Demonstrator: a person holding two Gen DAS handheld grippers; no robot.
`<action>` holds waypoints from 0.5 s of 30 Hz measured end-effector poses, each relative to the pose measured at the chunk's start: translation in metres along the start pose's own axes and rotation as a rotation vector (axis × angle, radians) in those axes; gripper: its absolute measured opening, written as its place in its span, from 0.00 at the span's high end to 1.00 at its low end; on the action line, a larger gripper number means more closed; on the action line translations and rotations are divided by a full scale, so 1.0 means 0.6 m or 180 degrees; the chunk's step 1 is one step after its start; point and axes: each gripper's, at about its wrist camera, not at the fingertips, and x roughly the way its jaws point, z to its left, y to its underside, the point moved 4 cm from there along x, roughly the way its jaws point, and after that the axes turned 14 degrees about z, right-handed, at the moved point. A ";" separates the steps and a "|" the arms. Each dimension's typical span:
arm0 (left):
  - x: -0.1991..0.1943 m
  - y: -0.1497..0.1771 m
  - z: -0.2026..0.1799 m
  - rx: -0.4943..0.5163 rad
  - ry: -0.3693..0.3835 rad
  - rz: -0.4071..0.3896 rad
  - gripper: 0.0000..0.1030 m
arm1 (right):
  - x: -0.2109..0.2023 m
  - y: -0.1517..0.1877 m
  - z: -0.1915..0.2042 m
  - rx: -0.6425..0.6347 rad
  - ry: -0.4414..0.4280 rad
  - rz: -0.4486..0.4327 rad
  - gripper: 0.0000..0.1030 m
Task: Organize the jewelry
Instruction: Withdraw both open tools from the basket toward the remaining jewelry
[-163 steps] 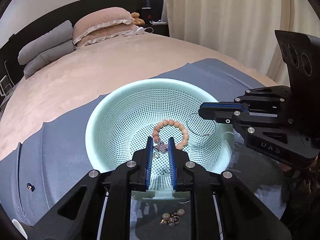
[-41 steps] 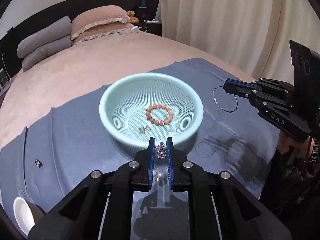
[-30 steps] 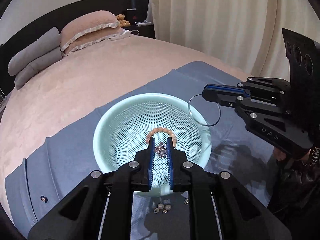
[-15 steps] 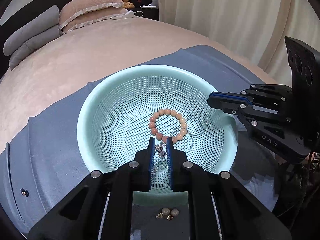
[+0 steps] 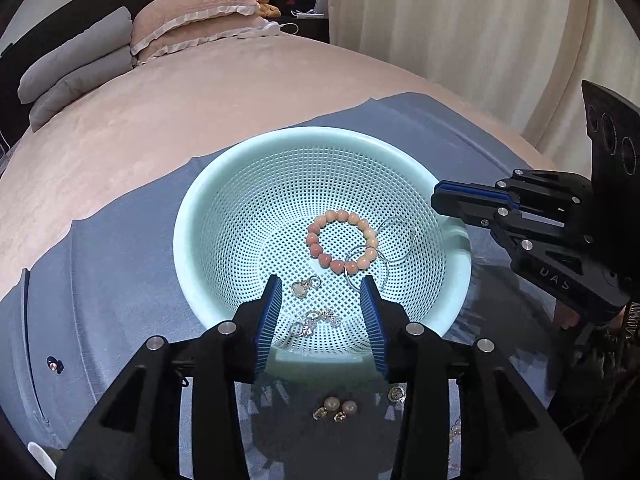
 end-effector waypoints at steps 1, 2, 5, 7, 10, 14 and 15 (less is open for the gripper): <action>-0.003 0.003 0.001 -0.0011 -0.0027 -0.0006 0.59 | -0.001 0.001 0.003 -0.0010 -0.0010 0.0004 0.94; -0.006 0.006 0.004 -0.0028 -0.0050 -0.0003 0.58 | -0.002 0.002 0.006 -0.0025 -0.0019 0.0011 0.94; -0.020 0.018 0.012 -0.0090 -0.0078 -0.0015 0.56 | -0.006 0.013 0.016 -0.0019 -0.0066 0.0024 0.94; -0.031 0.028 0.016 -0.0129 -0.0100 -0.0036 0.53 | -0.011 0.025 0.023 -0.0008 -0.0101 0.0030 0.94; -0.047 0.045 0.021 -0.0186 -0.0119 -0.0074 0.53 | -0.016 0.046 0.037 0.0009 -0.0177 0.0072 0.94; -0.056 0.072 0.024 -0.0253 -0.0111 -0.0078 0.53 | -0.025 0.077 0.065 -0.0075 -0.0186 0.0098 0.69; -0.055 0.079 0.024 -0.0275 -0.0102 -0.0075 0.53 | -0.028 0.083 0.074 -0.0122 -0.0178 0.0094 0.65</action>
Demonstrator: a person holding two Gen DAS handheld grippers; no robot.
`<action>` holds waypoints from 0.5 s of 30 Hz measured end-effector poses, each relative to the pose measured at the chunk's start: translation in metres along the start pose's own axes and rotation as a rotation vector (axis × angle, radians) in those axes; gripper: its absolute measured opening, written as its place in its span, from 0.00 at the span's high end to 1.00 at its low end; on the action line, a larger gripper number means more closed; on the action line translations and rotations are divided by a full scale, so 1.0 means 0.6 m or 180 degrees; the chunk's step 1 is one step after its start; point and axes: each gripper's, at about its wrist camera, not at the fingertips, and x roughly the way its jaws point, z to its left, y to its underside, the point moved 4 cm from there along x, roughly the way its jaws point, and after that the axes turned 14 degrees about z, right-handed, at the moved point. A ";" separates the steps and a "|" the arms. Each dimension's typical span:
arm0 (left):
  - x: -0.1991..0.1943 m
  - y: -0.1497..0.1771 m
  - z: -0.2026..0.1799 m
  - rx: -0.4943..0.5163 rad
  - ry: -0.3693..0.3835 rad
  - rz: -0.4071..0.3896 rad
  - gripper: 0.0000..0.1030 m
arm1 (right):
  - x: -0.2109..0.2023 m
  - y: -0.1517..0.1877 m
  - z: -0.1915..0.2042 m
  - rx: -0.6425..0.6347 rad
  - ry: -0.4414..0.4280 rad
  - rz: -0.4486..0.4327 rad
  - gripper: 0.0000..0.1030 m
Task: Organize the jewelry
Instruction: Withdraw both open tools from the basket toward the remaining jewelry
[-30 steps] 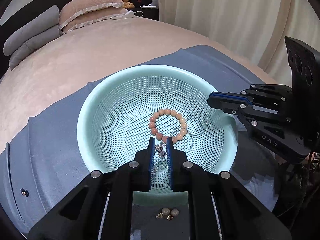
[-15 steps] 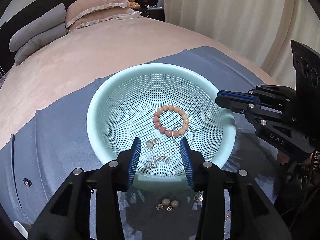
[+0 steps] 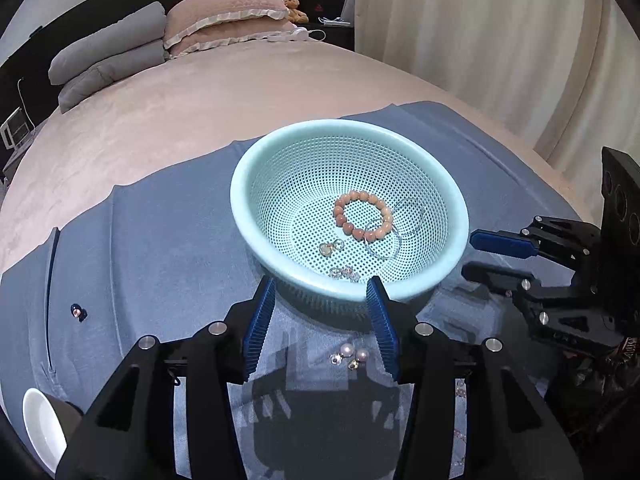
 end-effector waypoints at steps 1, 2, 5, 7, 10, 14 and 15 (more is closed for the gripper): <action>0.002 0.008 0.001 -0.0024 0.0018 0.0011 0.53 | -0.002 0.005 0.010 -0.0059 0.0020 -0.0004 0.65; 0.004 0.015 0.003 -0.0044 0.0035 0.0028 0.53 | -0.003 0.010 0.020 -0.0117 0.0038 0.0002 0.63; 0.020 0.035 0.006 -0.0091 0.0048 0.0096 0.53 | -0.003 0.026 0.048 -0.0248 0.0017 0.0015 0.60; 0.034 0.047 0.006 -0.0084 0.0083 0.0133 0.53 | 0.005 0.033 0.058 -0.0268 0.0032 0.0063 0.60; 0.059 0.062 0.001 -0.0048 0.0120 0.0223 0.50 | 0.031 0.044 0.065 -0.0240 -0.0052 0.0220 0.60; 0.087 0.074 0.004 -0.0041 0.0155 0.0314 0.50 | 0.061 0.055 0.068 -0.0222 -0.0104 0.0391 0.60; 0.093 0.075 0.008 -0.0050 0.0155 0.0329 0.50 | 0.066 0.057 0.068 -0.0224 -0.0112 0.0421 0.60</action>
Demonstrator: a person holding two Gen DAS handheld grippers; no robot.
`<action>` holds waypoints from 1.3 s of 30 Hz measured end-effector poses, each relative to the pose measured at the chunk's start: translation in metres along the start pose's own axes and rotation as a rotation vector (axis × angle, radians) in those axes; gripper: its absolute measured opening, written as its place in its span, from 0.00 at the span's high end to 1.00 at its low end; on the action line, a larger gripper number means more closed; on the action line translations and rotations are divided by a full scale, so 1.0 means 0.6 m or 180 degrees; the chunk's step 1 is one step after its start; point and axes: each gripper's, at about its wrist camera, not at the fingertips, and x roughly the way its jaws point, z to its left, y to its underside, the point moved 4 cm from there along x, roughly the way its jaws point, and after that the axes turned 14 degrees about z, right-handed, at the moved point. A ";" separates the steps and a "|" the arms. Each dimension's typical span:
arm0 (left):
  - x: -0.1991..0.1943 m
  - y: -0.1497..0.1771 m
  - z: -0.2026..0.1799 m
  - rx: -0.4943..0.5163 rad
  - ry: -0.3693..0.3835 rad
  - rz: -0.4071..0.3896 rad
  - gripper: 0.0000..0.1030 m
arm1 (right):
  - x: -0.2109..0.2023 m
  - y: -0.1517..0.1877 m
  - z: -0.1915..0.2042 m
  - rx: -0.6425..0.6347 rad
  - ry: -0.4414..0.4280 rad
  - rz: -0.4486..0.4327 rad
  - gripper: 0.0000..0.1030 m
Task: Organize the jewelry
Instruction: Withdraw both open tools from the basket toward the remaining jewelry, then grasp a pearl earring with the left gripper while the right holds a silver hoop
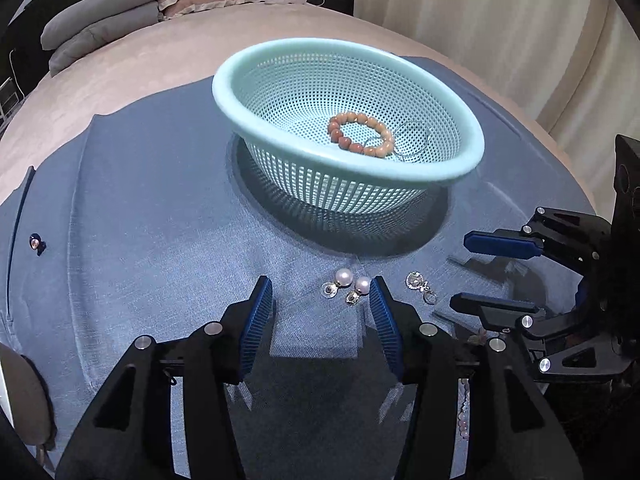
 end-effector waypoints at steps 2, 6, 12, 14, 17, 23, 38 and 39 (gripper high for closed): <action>0.009 0.002 0.006 -0.0030 0.0019 0.0020 0.50 | 0.010 0.001 0.000 0.0014 -0.0012 0.0039 0.60; 0.024 -0.001 0.014 -0.0055 0.0029 0.0033 0.50 | 0.023 0.001 0.001 0.0049 -0.0045 0.0072 0.61; 0.050 -0.002 -0.002 0.0087 -0.0067 0.0096 0.50 | 0.042 -0.003 0.007 0.0022 -0.0029 0.0138 0.69; 0.052 -0.005 -0.004 0.0086 -0.0063 0.0112 0.50 | 0.043 -0.004 0.008 0.0008 -0.0034 0.0150 0.79; 0.056 -0.008 -0.014 0.0159 -0.0152 0.0142 0.50 | 0.044 -0.001 0.015 -0.0047 -0.0006 0.0175 0.90; 0.059 -0.005 -0.037 0.0274 -0.0013 0.0163 0.85 | 0.036 0.005 0.019 -0.0091 0.0066 0.0178 0.90; 0.030 -0.016 -0.058 0.0212 0.0067 0.0066 0.89 | -0.018 0.013 -0.026 0.0200 0.0109 0.0050 0.90; 0.024 -0.016 -0.056 0.0200 0.0076 0.0056 0.89 | -0.022 0.012 -0.028 0.0208 0.0105 0.0042 0.90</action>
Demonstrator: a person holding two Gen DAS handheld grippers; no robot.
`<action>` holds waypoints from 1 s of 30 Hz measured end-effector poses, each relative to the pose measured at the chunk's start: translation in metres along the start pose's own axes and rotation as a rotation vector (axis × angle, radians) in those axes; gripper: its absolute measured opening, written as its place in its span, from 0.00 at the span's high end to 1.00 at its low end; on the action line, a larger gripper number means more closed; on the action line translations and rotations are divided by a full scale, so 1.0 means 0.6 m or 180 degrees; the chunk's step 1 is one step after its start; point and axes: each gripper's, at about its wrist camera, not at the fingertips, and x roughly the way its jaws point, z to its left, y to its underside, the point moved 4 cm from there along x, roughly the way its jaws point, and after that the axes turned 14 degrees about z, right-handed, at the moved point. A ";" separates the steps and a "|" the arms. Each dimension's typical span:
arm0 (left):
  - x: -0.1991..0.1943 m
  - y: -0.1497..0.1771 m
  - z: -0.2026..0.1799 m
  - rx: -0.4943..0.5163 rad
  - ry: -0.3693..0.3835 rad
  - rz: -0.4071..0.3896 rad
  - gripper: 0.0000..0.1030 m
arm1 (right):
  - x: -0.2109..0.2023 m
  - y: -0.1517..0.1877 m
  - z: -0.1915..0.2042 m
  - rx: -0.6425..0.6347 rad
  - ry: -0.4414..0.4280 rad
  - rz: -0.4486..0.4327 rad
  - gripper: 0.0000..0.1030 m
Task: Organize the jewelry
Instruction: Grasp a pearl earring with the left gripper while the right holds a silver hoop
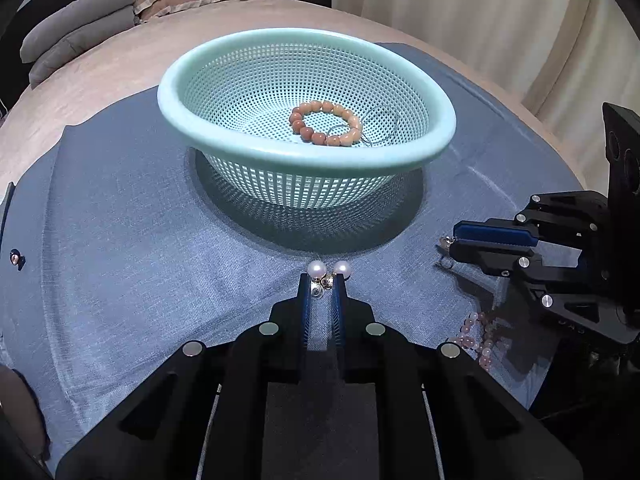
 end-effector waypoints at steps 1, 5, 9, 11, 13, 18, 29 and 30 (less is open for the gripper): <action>-0.003 -0.001 0.001 -0.0009 -0.0008 -0.0006 0.89 | -0.004 0.001 -0.001 0.0006 -0.0002 -0.0011 0.90; -0.005 0.006 0.007 -0.0044 -0.0053 0.0028 0.89 | -0.017 0.005 -0.007 0.0042 -0.0007 -0.0053 0.90; 0.004 0.012 0.006 -0.0027 -0.0063 0.0063 0.86 | -0.024 0.003 -0.011 0.0045 -0.0016 -0.0052 0.90; 0.011 0.009 0.011 -0.0076 -0.0065 0.0074 0.80 | -0.026 0.003 -0.011 0.0043 -0.0011 -0.0053 0.90; 0.016 0.004 0.018 -0.0143 -0.0014 0.0076 0.75 | -0.029 0.007 -0.007 0.0038 -0.0017 -0.0052 0.90; 0.024 -0.010 0.021 -0.0142 -0.0032 0.0094 0.64 | -0.026 0.003 -0.010 0.0017 -0.0036 -0.0024 0.90; 0.047 -0.019 0.016 -0.0081 -0.0298 0.0093 0.60 | -0.013 0.007 -0.019 0.0045 -0.0066 0.0010 0.90; 0.047 -0.016 0.012 -0.0058 -0.0255 0.0080 0.68 | -0.013 0.007 -0.020 0.0052 -0.0066 0.0005 0.90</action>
